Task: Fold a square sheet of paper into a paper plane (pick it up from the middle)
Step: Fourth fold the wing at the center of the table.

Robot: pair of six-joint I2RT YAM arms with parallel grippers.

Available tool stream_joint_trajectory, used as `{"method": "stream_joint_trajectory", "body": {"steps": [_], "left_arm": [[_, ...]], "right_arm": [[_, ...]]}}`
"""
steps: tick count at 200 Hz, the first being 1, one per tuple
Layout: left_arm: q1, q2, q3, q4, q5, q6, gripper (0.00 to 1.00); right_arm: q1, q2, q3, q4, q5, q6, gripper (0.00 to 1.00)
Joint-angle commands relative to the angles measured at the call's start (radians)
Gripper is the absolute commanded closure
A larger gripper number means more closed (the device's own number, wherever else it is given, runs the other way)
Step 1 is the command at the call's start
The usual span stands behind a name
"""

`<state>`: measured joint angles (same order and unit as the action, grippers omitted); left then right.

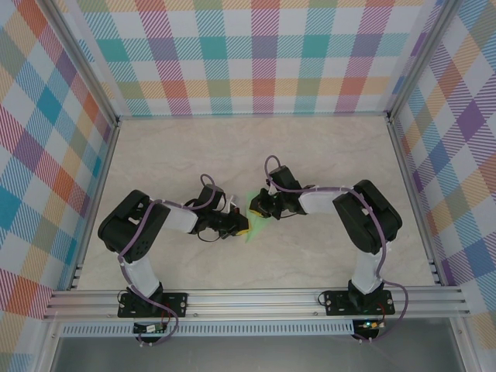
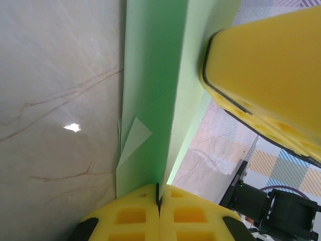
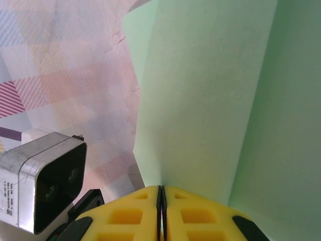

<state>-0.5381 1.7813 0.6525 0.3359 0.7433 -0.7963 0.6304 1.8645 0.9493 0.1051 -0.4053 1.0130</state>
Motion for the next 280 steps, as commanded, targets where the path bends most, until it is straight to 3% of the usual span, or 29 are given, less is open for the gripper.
{"method": "stream_joint_trajectory", "body": {"steps": [1, 48, 86, 122, 167, 227, 280], "left_arm": [[0.020, 0.032, 0.012, -0.051, -0.003, -0.002, 1.00], [0.020, 0.030, 0.025, -0.107, -0.011, 0.030, 0.99], [0.019, 0.004, 0.019, -0.141, -0.011, 0.051, 0.88], [0.017, -0.031, 0.016, -0.190, -0.015, 0.084, 0.85], [0.009, -0.025, 0.048, -0.274, -0.045, 0.131, 0.87], [-0.001, -0.035, 0.052, -0.336, -0.100, 0.168, 0.96], [-0.014, -0.052, 0.067, -0.380, -0.084, 0.201, 0.85]], "right_arm": [[0.003, 0.029, 0.031, -0.012, 0.013, -0.002, 0.89], [0.004, 0.061, 0.044, -0.029, 0.022, -0.001, 0.89], [0.003, 0.082, 0.040, -0.048, 0.027, 0.006, 0.89], [0.003, 0.085, 0.028, -0.054, 0.024, -0.001, 0.89], [0.003, 0.090, 0.027, -0.057, 0.022, -0.003, 0.89], [0.003, 0.093, 0.022, -0.062, 0.022, -0.004, 0.89], [0.003, 0.096, 0.019, -0.061, 0.023, -0.002, 0.89]]}}
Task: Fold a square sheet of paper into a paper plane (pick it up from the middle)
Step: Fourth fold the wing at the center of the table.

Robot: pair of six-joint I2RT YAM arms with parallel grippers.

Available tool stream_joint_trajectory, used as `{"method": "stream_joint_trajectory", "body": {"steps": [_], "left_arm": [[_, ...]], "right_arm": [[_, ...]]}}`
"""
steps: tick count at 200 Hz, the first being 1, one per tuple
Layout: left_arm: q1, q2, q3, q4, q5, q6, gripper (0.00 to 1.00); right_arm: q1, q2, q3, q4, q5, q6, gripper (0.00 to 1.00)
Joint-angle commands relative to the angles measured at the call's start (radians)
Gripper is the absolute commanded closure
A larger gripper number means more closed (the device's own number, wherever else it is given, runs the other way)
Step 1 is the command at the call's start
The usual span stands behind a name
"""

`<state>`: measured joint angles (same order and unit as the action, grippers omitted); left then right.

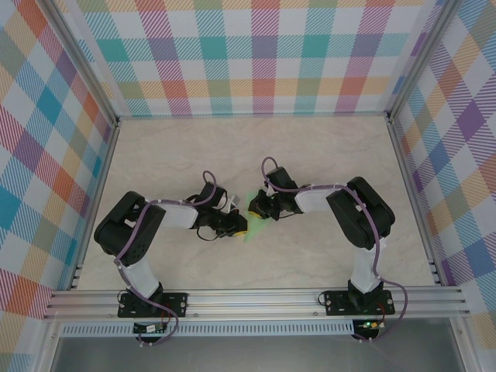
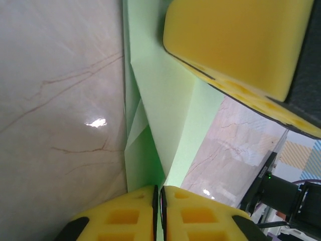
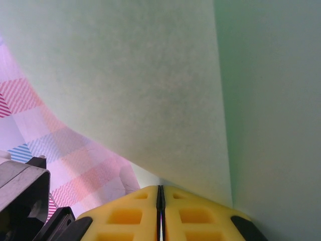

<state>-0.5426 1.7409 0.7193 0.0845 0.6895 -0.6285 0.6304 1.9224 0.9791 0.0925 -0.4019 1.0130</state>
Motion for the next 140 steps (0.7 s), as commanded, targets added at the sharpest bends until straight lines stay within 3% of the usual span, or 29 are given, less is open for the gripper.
{"method": "stream_joint_trajectory", "body": {"steps": [1, 61, 111, 140], "left_arm": [[-0.009, -0.012, 0.000, -0.131, -0.031, 0.033, 0.85], [-0.026, -0.010, 0.015, -0.193, -0.068, 0.065, 0.84], [-0.042, 0.008, 0.052, -0.276, -0.124, 0.101, 0.97], [-0.046, -0.002, 0.050, -0.276, -0.118, 0.103, 0.96]], "right_arm": [[0.003, 0.038, -0.011, -0.049, 0.020, -0.001, 0.89], [0.003, 0.038, -0.012, -0.048, 0.019, -0.001, 0.89], [0.003, 0.040, -0.013, -0.046, 0.018, 0.004, 0.89], [0.003, 0.040, -0.013, -0.046, 0.018, 0.002, 0.89]]}}
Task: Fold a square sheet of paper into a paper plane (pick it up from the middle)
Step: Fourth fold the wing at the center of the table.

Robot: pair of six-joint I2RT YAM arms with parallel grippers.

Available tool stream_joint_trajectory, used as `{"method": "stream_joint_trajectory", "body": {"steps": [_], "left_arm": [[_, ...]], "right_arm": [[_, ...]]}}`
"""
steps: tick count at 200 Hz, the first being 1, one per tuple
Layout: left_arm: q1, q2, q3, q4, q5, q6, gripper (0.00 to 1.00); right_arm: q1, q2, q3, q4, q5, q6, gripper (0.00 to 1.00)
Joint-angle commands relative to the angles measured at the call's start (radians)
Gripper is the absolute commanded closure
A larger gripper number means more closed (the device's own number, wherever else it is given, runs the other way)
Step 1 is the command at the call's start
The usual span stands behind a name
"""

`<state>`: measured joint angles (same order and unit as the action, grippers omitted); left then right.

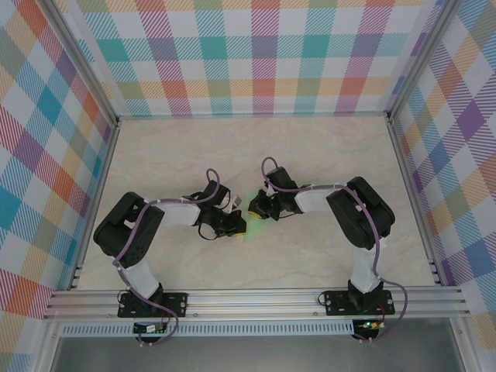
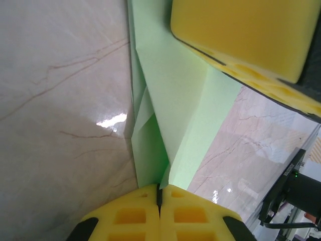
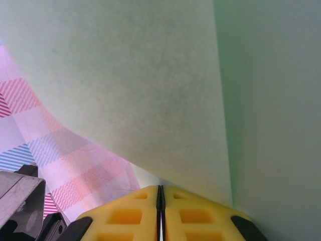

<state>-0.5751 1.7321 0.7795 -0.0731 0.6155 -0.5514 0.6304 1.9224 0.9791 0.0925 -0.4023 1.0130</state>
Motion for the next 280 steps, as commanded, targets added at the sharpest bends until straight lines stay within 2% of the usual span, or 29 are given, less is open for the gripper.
{"method": "stream_joint_trajectory", "body": {"steps": [1, 32, 55, 139, 174, 192, 218, 280], "left_arm": [[-0.014, 0.005, -0.010, -0.119, -0.043, 0.026, 0.96], [-0.022, -0.022, -0.015, -0.120, -0.027, 0.026, 0.88], [-0.029, -0.025, -0.010, -0.130, -0.023, 0.030, 0.88], [-0.039, -0.003, 0.006, -0.160, -0.061, 0.033, 0.95], [-0.048, 0.002, 0.016, -0.244, -0.101, 0.056, 0.97], [-0.052, -0.019, 0.006, -0.240, -0.095, 0.053, 0.91], [-0.057, -0.036, 0.009, -0.238, -0.083, 0.055, 0.87], [-0.065, -0.012, 0.036, -0.281, -0.107, 0.077, 0.86]], "right_arm": [[0.003, 0.039, -0.013, -0.047, 0.019, 0.002, 0.89], [0.003, 0.038, -0.013, -0.049, 0.020, 0.002, 0.89], [0.003, 0.041, -0.011, -0.050, 0.018, 0.003, 0.89], [0.004, 0.038, -0.014, -0.048, 0.016, 0.007, 0.89], [0.004, 0.038, -0.014, -0.050, 0.016, 0.010, 0.89], [0.005, 0.038, -0.014, -0.051, 0.017, 0.009, 0.89], [0.005, 0.036, -0.017, -0.049, 0.017, 0.010, 0.89], [0.004, 0.041, -0.010, -0.060, 0.015, 0.006, 0.89]]}}
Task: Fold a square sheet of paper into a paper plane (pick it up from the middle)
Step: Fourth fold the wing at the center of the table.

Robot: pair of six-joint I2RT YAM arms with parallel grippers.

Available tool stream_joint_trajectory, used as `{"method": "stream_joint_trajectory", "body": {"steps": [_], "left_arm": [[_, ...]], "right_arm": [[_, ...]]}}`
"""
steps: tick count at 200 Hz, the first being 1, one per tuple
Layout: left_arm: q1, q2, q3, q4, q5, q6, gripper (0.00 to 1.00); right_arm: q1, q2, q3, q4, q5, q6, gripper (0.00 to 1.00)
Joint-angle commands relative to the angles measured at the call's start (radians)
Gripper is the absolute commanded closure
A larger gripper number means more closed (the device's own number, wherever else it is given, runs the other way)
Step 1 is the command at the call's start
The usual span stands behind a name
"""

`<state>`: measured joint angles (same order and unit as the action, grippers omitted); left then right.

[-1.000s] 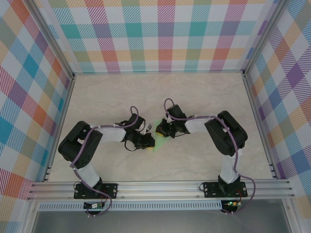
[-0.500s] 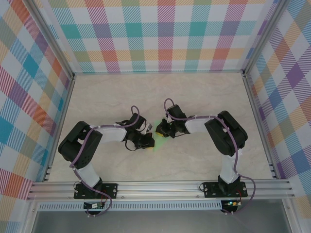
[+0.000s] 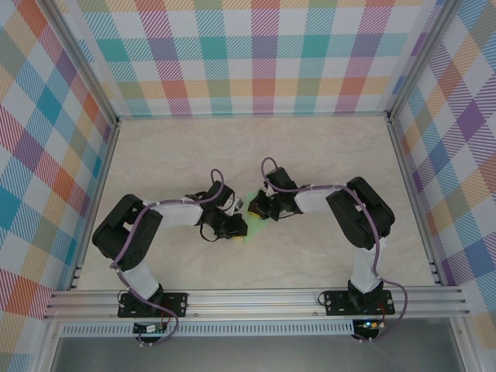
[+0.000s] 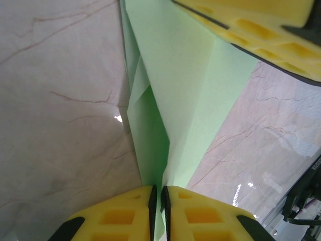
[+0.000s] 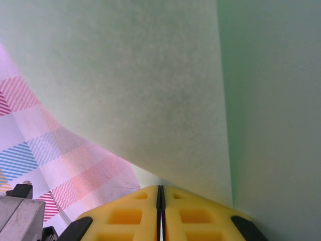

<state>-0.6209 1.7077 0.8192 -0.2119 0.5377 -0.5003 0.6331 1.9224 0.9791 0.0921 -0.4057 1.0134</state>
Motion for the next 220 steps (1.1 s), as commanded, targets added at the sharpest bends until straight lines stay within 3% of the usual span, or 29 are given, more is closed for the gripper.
{"method": "stream_joint_trajectory", "body": {"steps": [1, 88, 148, 220], "left_arm": [[-0.019, 0.013, -0.003, -0.142, -0.029, 0.025, 0.86], [-0.039, 0.047, 0.011, -0.202, -0.074, 0.053, 0.94], [-0.051, 0.031, 0.021, -0.265, -0.104, 0.086, 0.89], [-0.052, -0.230, 0.002, -0.234, -0.234, -0.023, 0.82]], "right_arm": [[0.001, 0.041, -0.009, -0.060, 0.019, 0.005, 0.89], [0.002, 0.062, -0.006, -0.071, 0.021, 0.012, 0.89], [0.002, 0.072, -0.004, -0.082, 0.023, 0.019, 0.89], [0.002, 0.082, -0.005, -0.092, 0.024, 0.016, 0.89]]}}
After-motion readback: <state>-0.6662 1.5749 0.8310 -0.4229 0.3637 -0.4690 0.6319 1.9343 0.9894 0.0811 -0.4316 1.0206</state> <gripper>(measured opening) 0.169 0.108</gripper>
